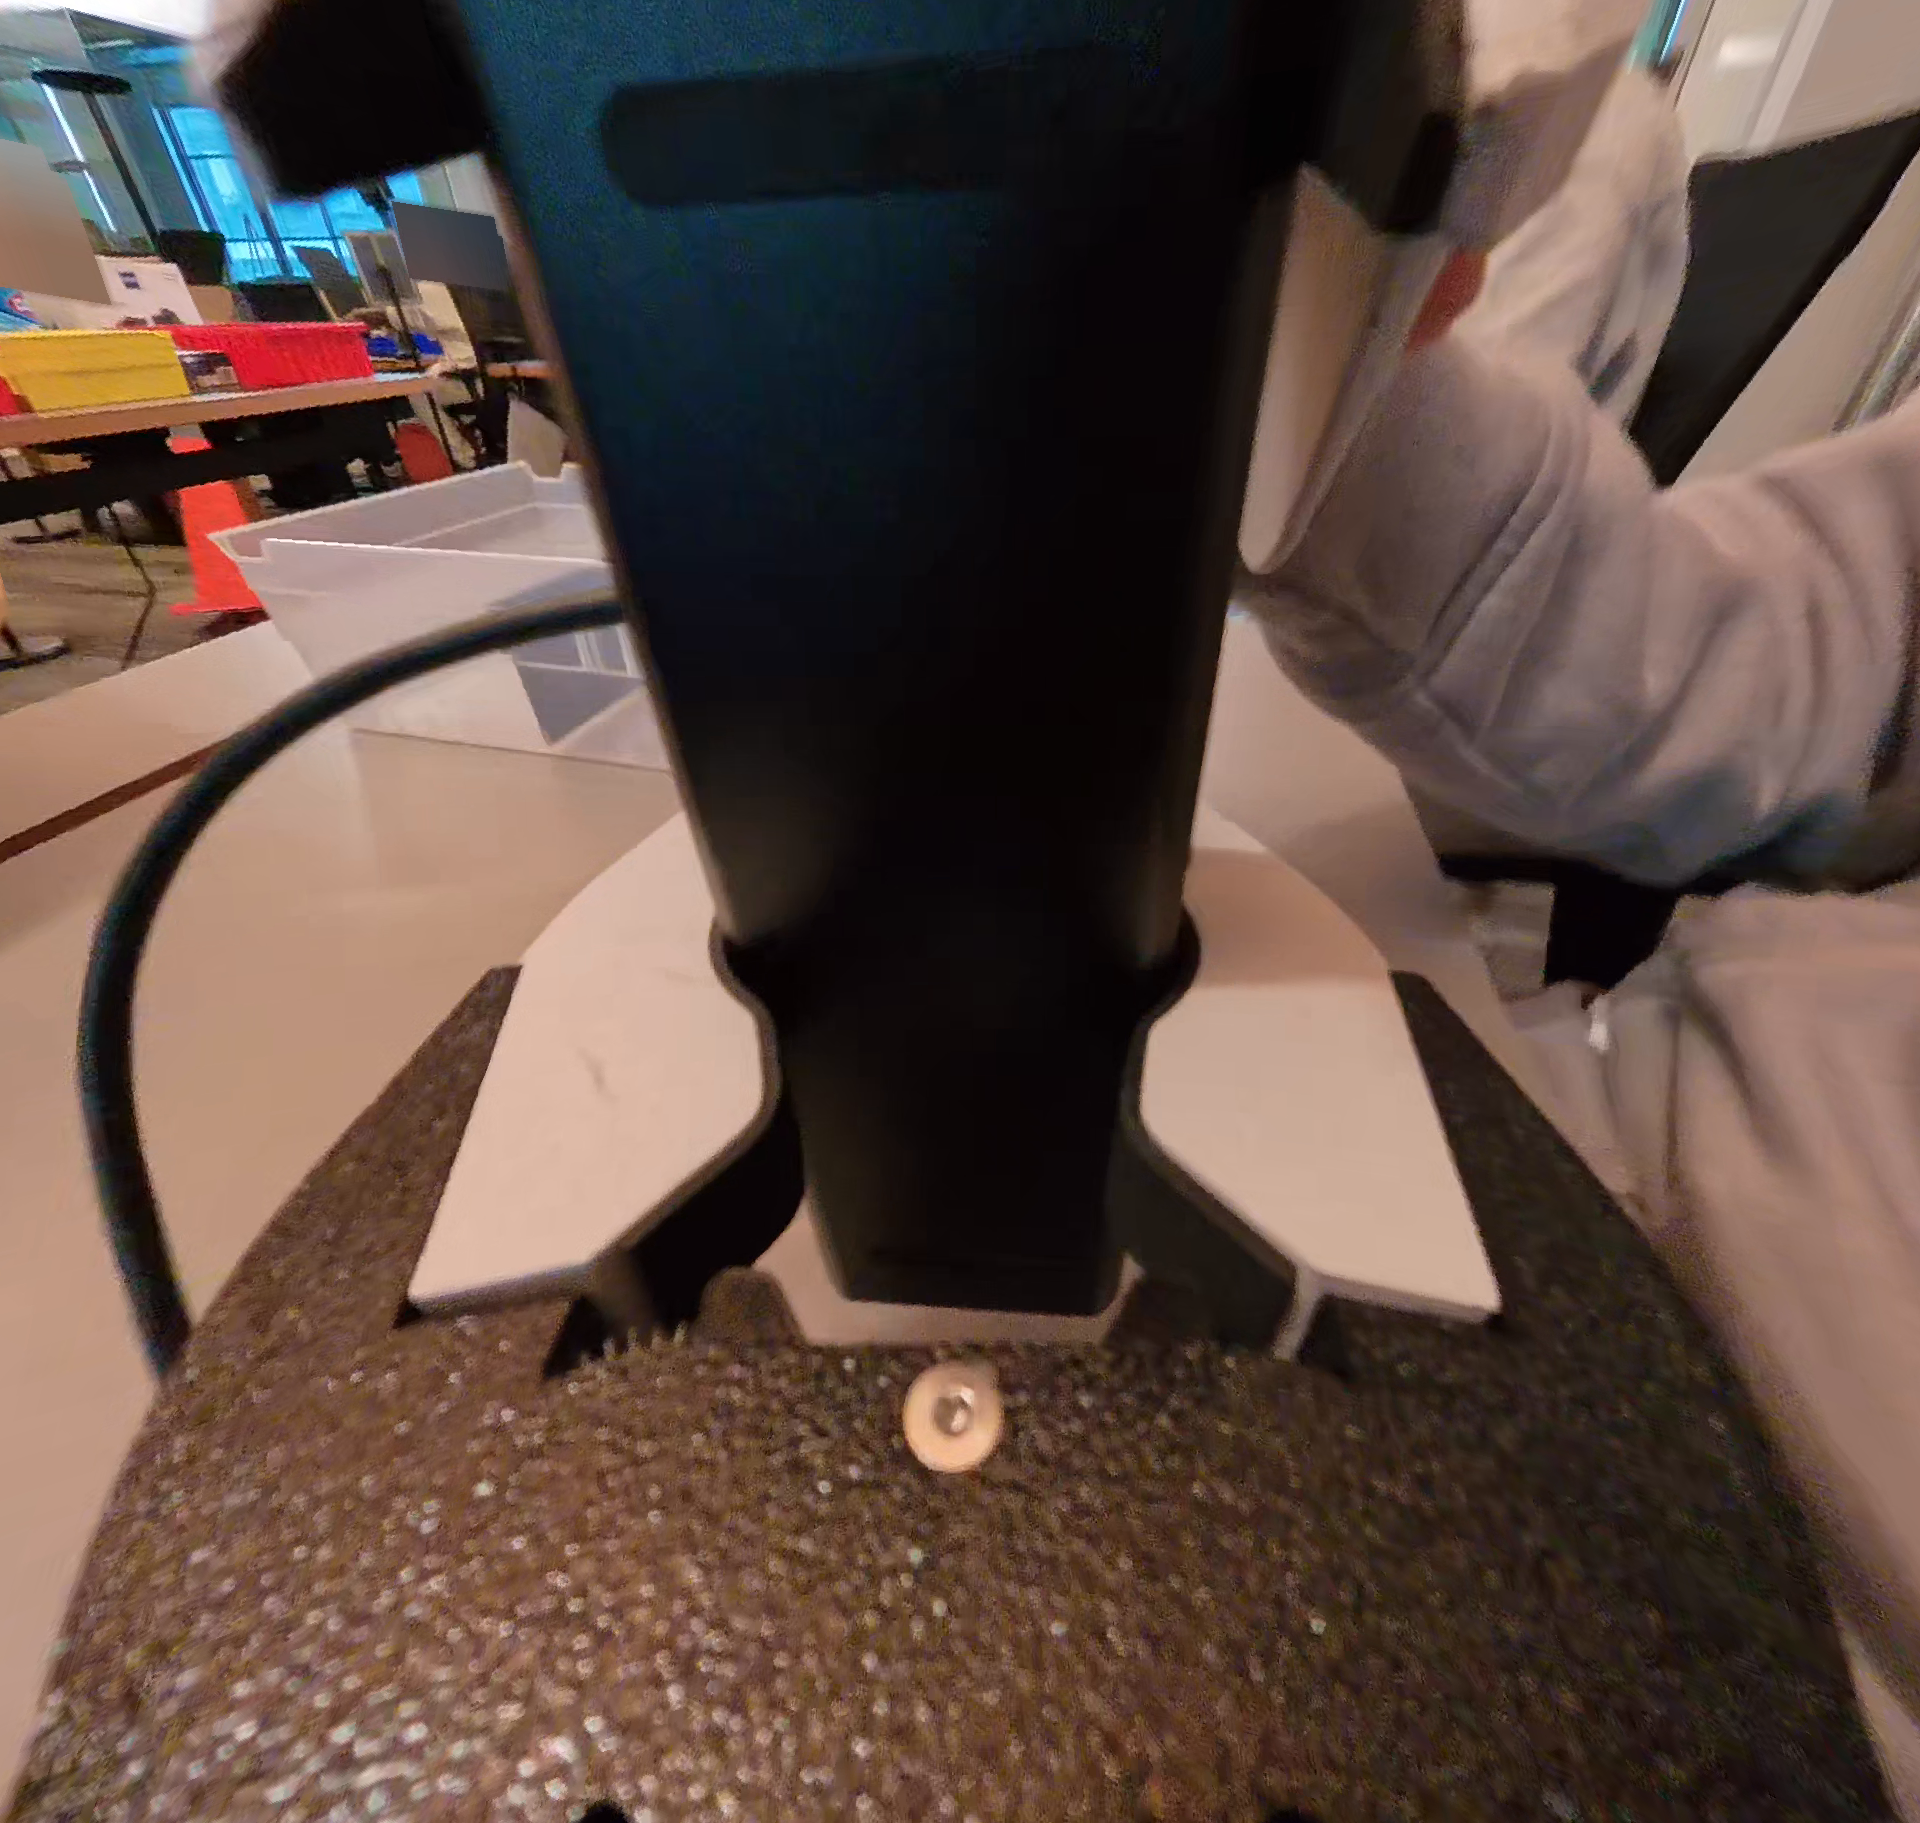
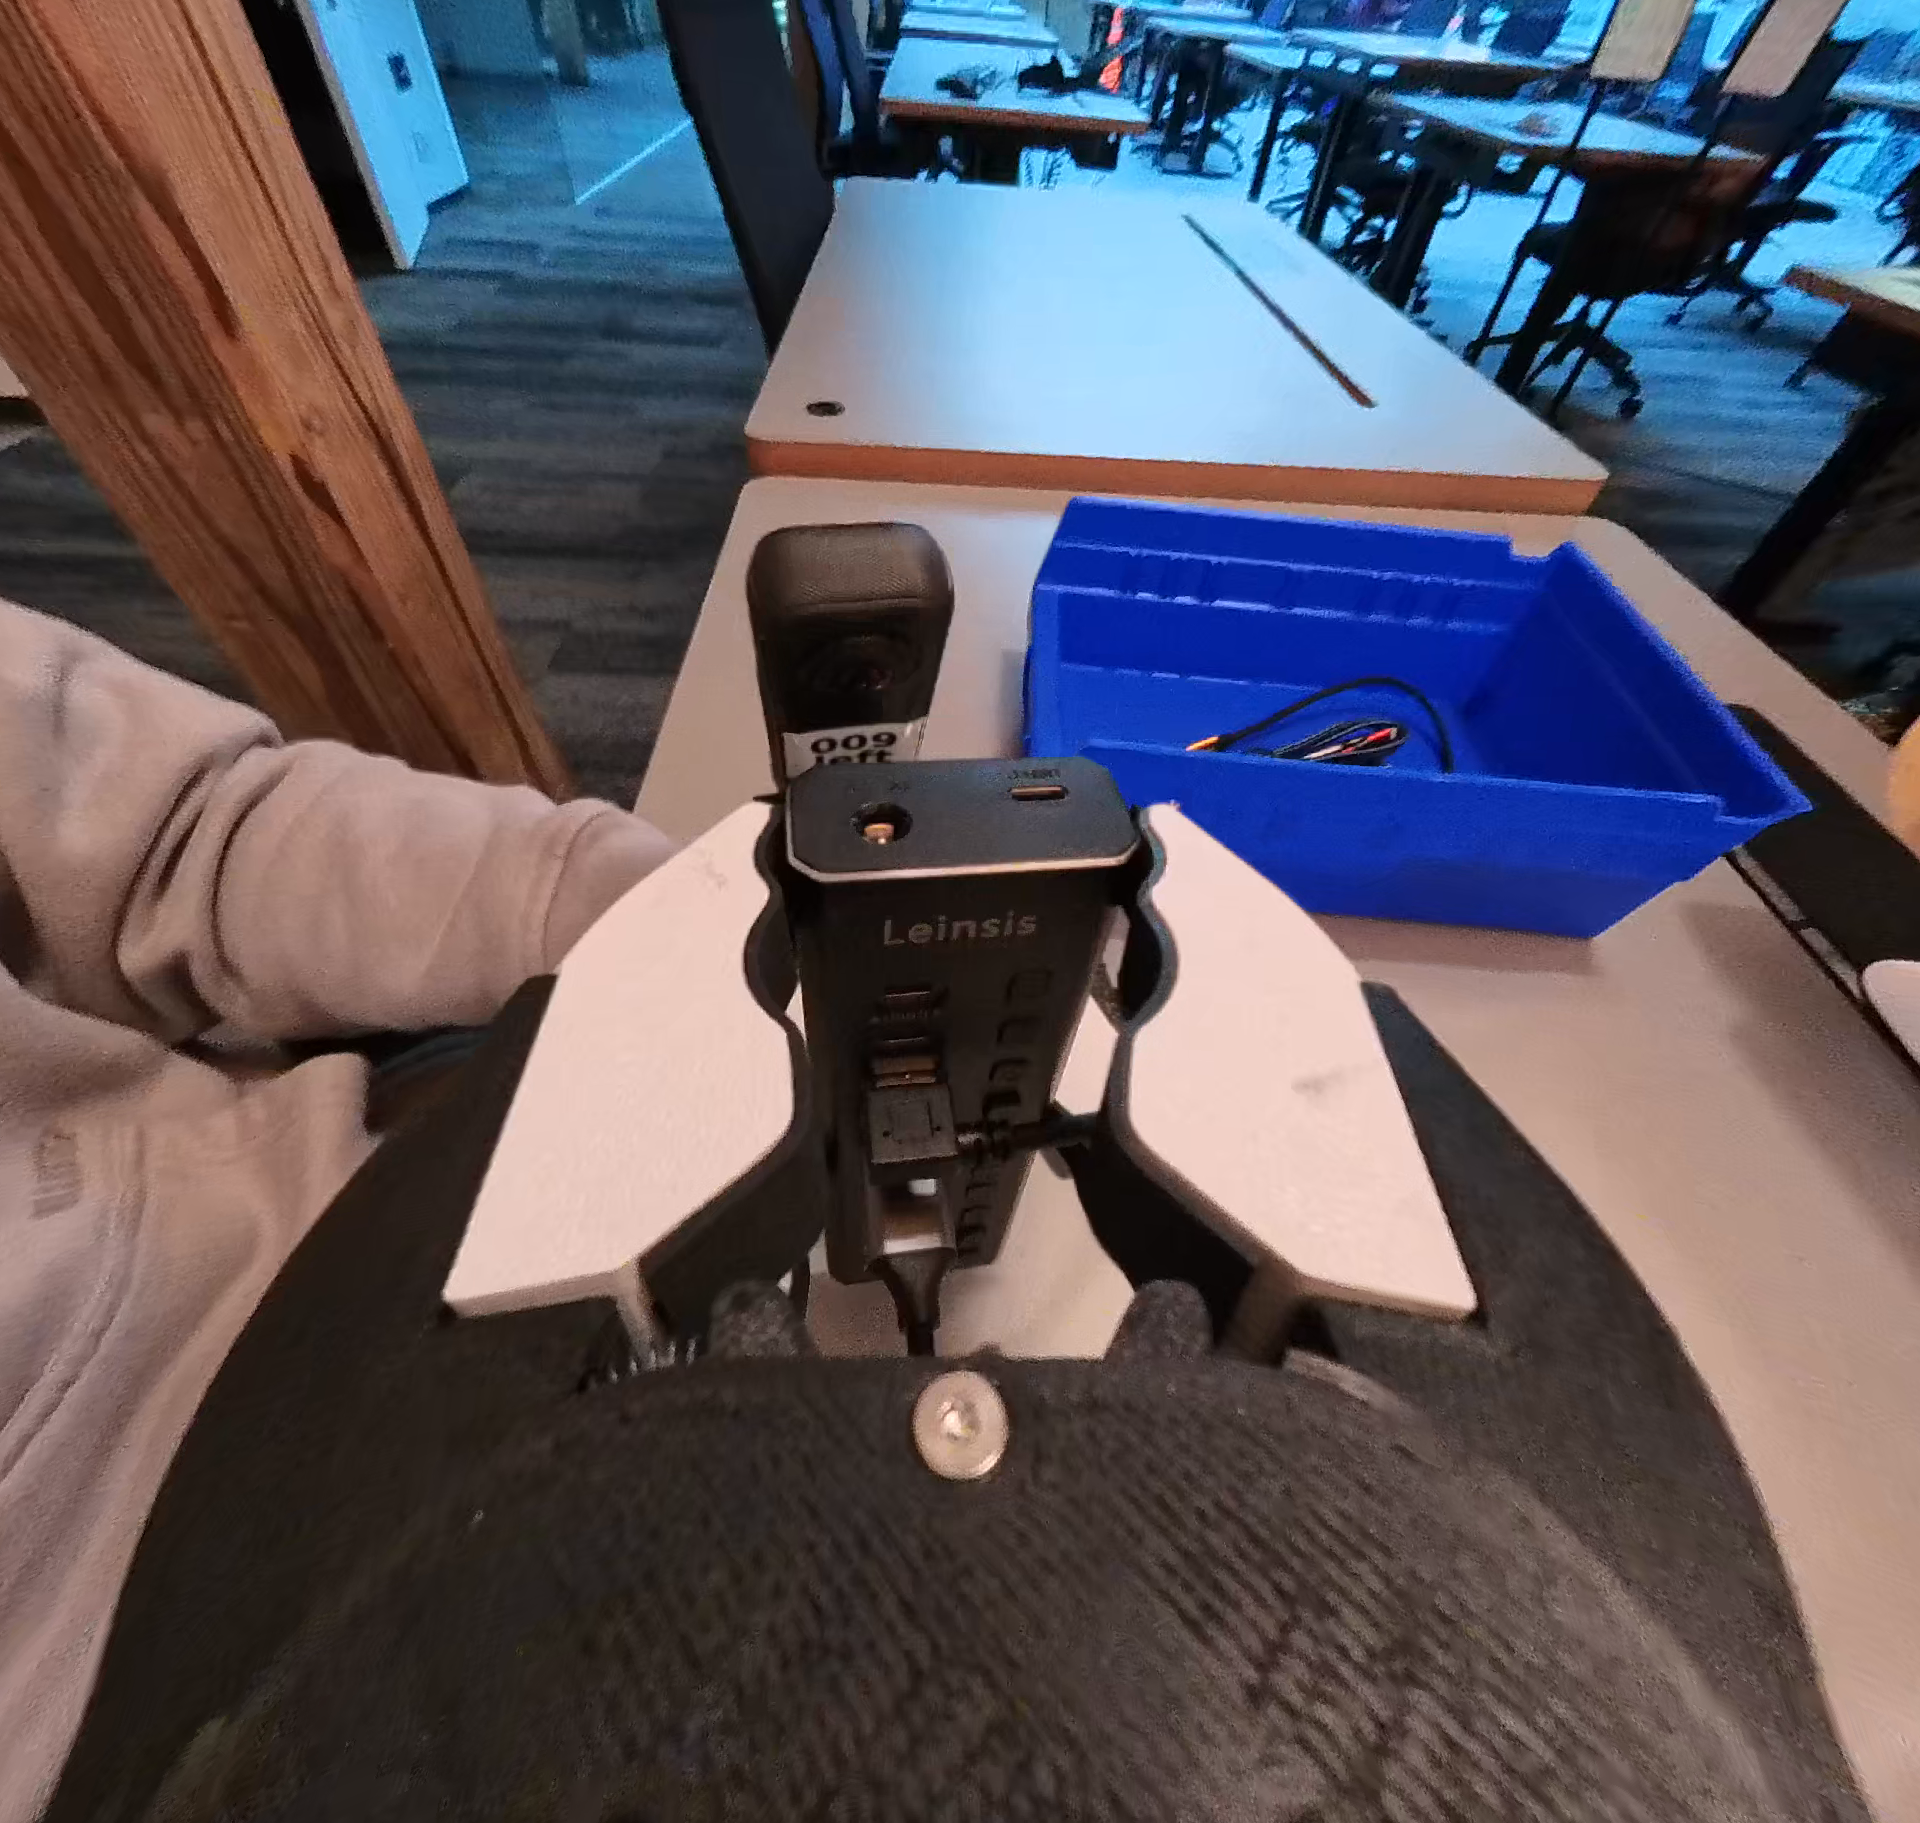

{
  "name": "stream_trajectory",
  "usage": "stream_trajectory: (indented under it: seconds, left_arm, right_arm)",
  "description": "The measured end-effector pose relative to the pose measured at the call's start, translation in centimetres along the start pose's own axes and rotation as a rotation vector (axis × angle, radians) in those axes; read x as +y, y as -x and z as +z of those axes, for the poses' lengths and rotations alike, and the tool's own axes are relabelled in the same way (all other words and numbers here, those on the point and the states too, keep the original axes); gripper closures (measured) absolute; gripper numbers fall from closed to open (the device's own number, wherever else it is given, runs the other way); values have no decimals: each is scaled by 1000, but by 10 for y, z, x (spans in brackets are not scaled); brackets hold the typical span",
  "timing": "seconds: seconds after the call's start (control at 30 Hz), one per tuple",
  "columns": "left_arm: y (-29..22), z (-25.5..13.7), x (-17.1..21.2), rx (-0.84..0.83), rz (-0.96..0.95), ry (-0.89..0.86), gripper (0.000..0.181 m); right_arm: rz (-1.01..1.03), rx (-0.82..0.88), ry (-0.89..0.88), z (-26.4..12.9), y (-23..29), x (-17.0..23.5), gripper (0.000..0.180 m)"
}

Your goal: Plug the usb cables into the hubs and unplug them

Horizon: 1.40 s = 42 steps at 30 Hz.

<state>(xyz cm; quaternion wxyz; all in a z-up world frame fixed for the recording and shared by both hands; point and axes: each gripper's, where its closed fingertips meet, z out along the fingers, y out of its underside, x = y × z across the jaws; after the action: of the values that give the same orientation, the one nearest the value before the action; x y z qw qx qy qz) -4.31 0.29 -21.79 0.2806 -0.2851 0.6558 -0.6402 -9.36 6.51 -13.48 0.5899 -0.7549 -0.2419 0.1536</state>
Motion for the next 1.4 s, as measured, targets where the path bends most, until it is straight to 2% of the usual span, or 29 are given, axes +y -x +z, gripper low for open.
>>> stream_trajectory:
  seconds: [0.1,0.4,0.7,0.77,0.87,0.93,1.07,1.33,1.4]
  left_arm:
    - [2,-5,-11,0,-78,-52,107]
    - [3,1,17,-17,-45,107,109]
    - [7,1,19,-27,-91,72,109]
    - [12,-4,15,-34,-119,39,109]
    - [19,-18,7,-58,-104,-12,109]
    - [19,-26,3,-47,-84,-32,109]
    - [19,-29,0,-27,-88,-54,109]
    - [7,-23,8,22,-38,-5,109]
    - [2,-21,8,45,-30,-4,109]
  right_arm:
    - [-25,-5,6,1,2,-4,118]
    - [-53,-84,157,8,4,21,118]
    - [-21,-6,122,-1,-3,22,118]
    - [-45,46,129,-12,-6,20,109]
    - [-64,131,184,-37,-13,29,121]
    - [-69,93,207,-42,-10,42,134]
    - [2,-23,237,-31,2,66,142]
    - [-5,-38,212,-14,9,75,144]
    - [-2,-57,228,-14,12,81,153]
